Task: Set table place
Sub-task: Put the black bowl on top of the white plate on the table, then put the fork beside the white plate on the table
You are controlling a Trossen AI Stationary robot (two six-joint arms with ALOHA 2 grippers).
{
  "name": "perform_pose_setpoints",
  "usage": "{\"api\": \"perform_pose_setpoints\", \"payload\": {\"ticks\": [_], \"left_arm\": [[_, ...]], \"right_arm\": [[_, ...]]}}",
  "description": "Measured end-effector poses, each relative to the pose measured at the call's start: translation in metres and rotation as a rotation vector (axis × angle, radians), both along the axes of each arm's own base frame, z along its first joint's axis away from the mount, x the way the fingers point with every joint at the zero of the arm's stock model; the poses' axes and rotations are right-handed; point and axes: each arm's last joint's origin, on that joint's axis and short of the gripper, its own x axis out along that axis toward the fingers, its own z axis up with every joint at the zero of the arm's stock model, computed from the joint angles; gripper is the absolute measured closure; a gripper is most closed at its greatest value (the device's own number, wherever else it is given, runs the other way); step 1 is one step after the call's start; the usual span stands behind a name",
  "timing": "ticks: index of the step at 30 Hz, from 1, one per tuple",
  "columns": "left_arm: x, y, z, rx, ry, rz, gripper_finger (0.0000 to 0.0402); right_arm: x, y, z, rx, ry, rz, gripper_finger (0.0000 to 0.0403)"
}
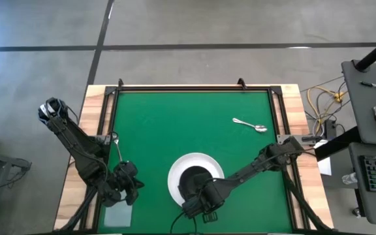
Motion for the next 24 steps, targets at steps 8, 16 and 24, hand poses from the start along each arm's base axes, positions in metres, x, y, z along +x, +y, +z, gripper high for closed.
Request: {"api": "perform_pose_setpoints", "payload": {"ticks": [8, 16, 24], "left_arm": [[0.0, 0.0, 0.0, 0.009, -0.009, 0.005, 0.0402], [0.0, 0.001, -0.003, 0.035, -0.019, 0.014, 0.0402], [0.001, 0.002, -0.002, 0.059, -0.036, 0.016, 0.0402]], "right_arm": [[-0.002, -0.001, 0.005, -0.001, 0.004, -0.012, 0.0292], [-0.01, -0.008, 0.038, -0.023, -0.098, -0.067, 0.0284], [-0.021, -0.028, 0.072, -0.071, -0.182, -0.264, 0.0282]]}}
